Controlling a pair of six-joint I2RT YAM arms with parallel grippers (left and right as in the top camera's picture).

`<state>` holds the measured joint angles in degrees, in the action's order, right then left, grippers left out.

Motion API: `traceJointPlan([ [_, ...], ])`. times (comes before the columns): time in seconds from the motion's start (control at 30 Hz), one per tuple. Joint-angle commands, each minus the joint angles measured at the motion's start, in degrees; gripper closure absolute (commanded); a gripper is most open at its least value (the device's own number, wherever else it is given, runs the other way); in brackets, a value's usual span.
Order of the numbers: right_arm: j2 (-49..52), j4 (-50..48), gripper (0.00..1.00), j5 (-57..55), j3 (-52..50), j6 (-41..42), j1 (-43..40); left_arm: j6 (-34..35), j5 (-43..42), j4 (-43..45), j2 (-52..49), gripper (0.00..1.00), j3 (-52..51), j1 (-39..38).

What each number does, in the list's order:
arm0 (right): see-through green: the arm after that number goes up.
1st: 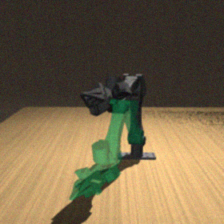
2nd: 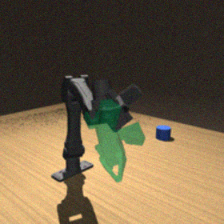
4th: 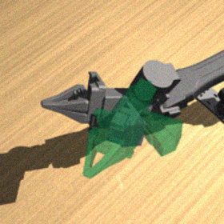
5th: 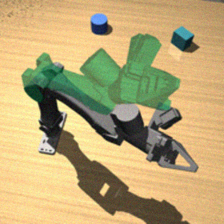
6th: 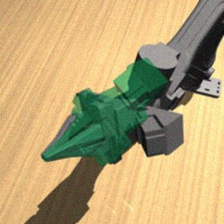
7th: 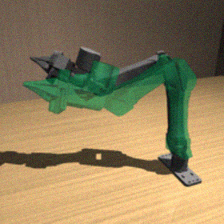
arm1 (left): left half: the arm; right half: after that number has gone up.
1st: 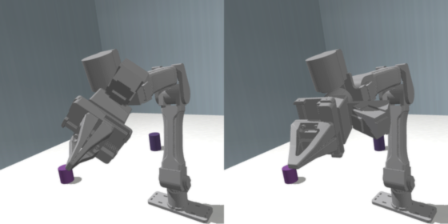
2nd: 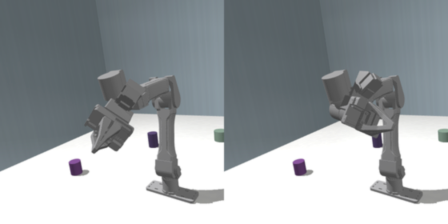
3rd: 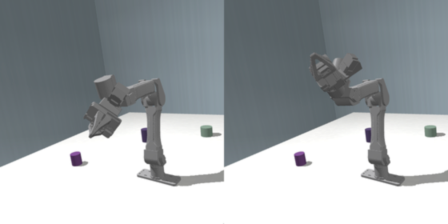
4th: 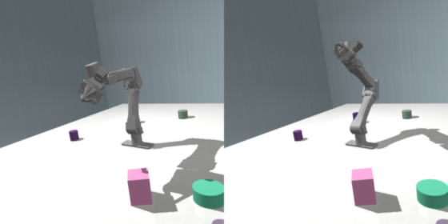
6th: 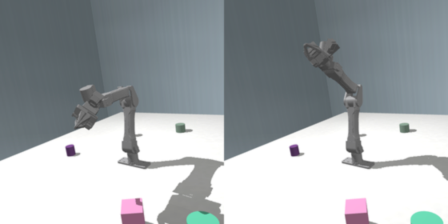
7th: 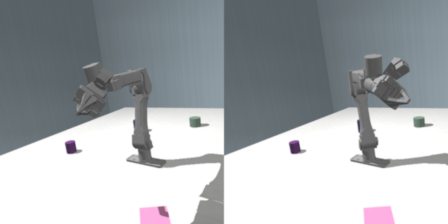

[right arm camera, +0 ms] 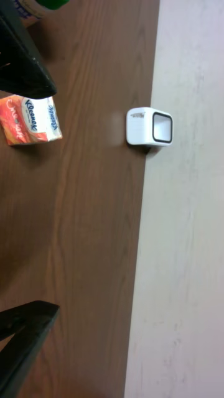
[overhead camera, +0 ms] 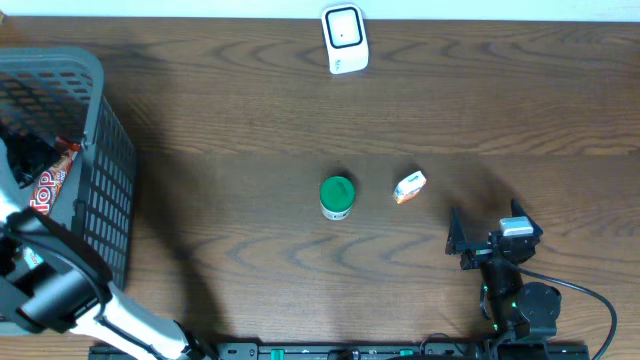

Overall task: Scan the item barcode
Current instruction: 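Reach the left gripper into the basket and grasp the red Top bar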

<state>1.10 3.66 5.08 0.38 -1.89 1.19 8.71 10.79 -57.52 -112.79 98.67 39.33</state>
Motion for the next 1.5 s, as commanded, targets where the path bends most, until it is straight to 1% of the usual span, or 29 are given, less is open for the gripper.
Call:
traceJointPlan([
  [0.0, -0.09, 0.24, 0.01, -0.28, -0.07, 0.76, -0.35, -5.86, -1.38, 1.14, -3.63, 0.02, -0.33, 0.31],
  [0.2, -0.09, 0.24, 0.01, -0.28, -0.07, 0.79, -0.35, -10.71, -1.33, 3.93, -9.81, 0.02, -0.33, 0.42],
  [0.47, -0.09, 0.24, 0.01, -0.28, -0.07, 0.76, -0.35, -10.60, -1.38, 5.84, -15.65, 0.01, -0.33, 0.52],
  [0.5, -0.09, 0.24, 0.01, -0.28, -0.07, 0.79, -0.35, -10.60, -1.38, 5.70, -16.35, 0.08, -0.33, 0.52],
  [0.53, -0.09, 0.24, 0.01, -0.28, -0.07, 0.79, -0.35, -10.51, -1.38, 5.35, -16.94, 0.17, -0.33, 0.52],
  [0.57, -0.09, 0.24, 0.01, -0.28, -0.07, 0.79, -0.35, -10.38, -1.38, 4.76, -17.62, 0.29, -0.33, 0.52],
  [0.6, -0.09, 0.24, 0.01, -0.28, -0.07, 0.79, -0.35, -10.40, -1.38, 4.22, -18.08, 0.45, -0.33, 0.52],
  [0.63, -0.09, 0.24, 0.01, -0.28, -0.07, 0.79, -0.35, -10.40, -1.36, 3.69, -18.51, 0.64, -0.33, 0.52],
  [0.7, -0.09, 0.24, 0.01, -0.28, -0.07, 0.79, -0.35, -10.36, -1.36, 2.27, -18.95, 0.92, -0.33, 0.52],
  [0.8, -0.09, 0.24, 0.01, -0.28, -0.07, 0.79, -0.35, -7.54, -1.36, 0.50, -18.40, 0.93, -0.28, 0.52],
  [0.83, -0.09, 0.24, 0.01, -0.28, -0.07, 0.79, -0.35, -5.07, -1.36, -0.74, -17.29, 0.93, -0.07, 0.50],
  [0.97, -0.09, 0.24, 0.01, -0.28, -0.07, 0.79, -0.35, -0.50, -1.38, -5.53, -12.24, 0.93, 2.49, 0.35],
  [1.1, -0.09, 0.24, 0.01, -0.28, -0.07, 0.76, -0.35, 3.26, -1.40, -9.22, -2.62, 0.93, 4.96, 0.35],
  [1.2, -0.09, 0.24, 0.01, -0.28, -0.07, 0.79, -0.35, 9.90, -1.44, -11.21, 7.65, 0.93, 6.01, 0.35],
  [1.23, -0.09, 0.24, 0.01, -0.28, -0.07, 0.79, -0.35, 13.44, -2.32, -12.00, 12.63, 0.93, 6.03, 0.35],
  [1.27, -0.09, 0.24, 0.01, -0.28, -0.07, 0.79, -0.35, 16.04, -4.66, -12.46, 17.18, 0.93, 6.03, 0.35],
  [1.33, -0.09, 0.24, 0.01, -0.28, -0.07, 0.79, -0.35, 18.86, -9.62, -12.98, 23.65, 0.93, 6.03, 0.35],
  [1.47, -0.09, 0.24, 0.01, -0.28, -0.07, 0.79, -0.35, 22.84, -24.68, -14.32, 37.31, 0.93, 6.03, -1.25],
])
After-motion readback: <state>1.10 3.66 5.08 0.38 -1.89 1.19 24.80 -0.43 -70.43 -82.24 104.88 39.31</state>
